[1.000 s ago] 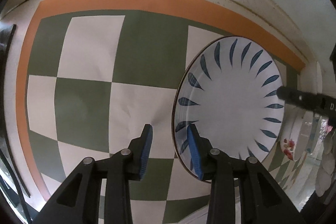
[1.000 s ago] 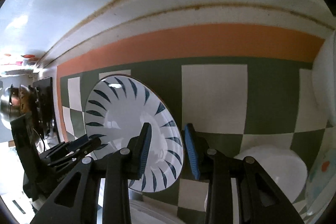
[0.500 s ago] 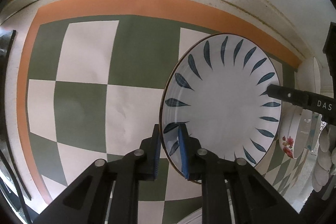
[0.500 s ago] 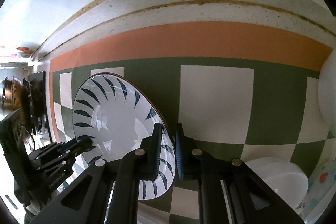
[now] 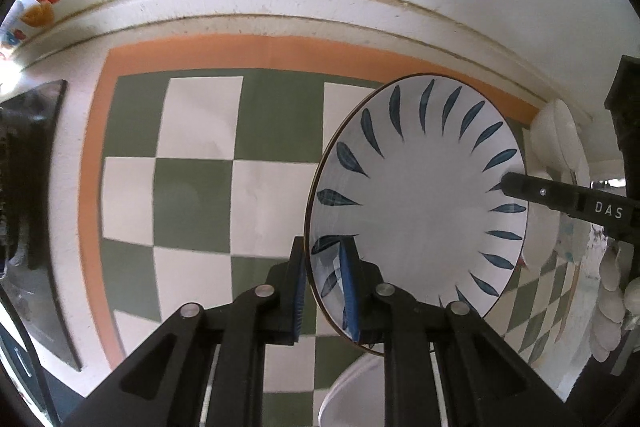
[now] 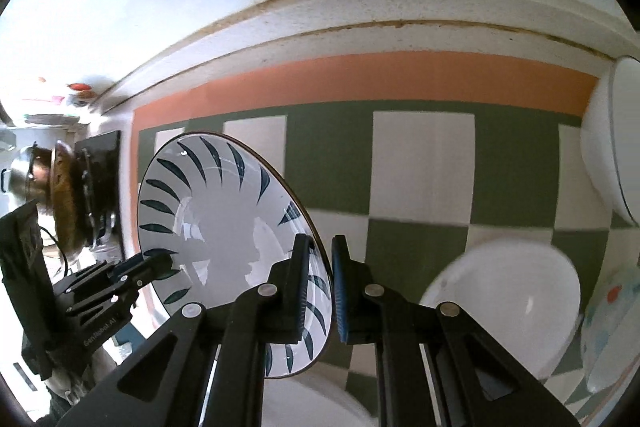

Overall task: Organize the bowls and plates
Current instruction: 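Carry the blue-striped plate and lower it onto the plate stack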

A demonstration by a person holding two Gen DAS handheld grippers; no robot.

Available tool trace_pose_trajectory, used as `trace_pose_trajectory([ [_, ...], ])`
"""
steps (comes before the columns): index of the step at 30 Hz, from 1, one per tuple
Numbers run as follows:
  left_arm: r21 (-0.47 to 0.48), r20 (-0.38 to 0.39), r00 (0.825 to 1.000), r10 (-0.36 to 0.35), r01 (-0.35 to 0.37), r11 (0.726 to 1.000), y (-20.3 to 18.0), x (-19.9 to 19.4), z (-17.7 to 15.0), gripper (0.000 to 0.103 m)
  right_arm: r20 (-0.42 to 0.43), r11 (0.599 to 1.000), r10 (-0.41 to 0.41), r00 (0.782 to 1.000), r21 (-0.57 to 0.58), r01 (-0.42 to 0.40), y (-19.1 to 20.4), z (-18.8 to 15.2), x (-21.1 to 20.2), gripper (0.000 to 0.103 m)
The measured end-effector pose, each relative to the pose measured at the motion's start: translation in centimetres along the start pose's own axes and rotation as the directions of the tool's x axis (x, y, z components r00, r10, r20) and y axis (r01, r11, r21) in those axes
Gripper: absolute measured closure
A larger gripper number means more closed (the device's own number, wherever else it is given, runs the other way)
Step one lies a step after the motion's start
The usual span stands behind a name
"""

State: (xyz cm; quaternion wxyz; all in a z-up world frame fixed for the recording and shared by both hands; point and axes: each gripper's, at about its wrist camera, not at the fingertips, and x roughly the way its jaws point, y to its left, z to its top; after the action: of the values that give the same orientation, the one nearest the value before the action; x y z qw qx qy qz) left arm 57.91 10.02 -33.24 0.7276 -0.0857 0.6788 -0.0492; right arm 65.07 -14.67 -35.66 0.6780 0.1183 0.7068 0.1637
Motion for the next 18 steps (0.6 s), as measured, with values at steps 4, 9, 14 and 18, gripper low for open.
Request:
trace_pose_trajectory([
  [4,0.029,0.014,1.000,0.009,-0.009,1.000,-0.6,-1.5,-2.3,0.089,0.027,1.000,0.019,0.999,-0.004,-0.019,0.5,-3.0,-2.2,0.090],
  [9,0.060,0.016,1.000,0.008,-0.009,0.998,-1.5,-2.7,-5.8,0.089,0.053,0.999,0.046,0.998,0.002,-0.046,0.8,-7.6,-4.0,0.090],
  [14,0.084,0.016,1.000,0.002,-0.003,0.996,-1.5,-3.5,-9.1,0.089,0.061,0.998,0.056,0.997,0.013,-0.056,-0.1,-12.8,-4.9,0.090],
  [18,0.103,0.011,1.000,0.004,-0.005,0.995,-1.9,-3.4,-11.1,0.089,0.053,0.997,0.071,0.996,0.037,-0.073,-1.2,-16.3,-4.3,0.090],
])
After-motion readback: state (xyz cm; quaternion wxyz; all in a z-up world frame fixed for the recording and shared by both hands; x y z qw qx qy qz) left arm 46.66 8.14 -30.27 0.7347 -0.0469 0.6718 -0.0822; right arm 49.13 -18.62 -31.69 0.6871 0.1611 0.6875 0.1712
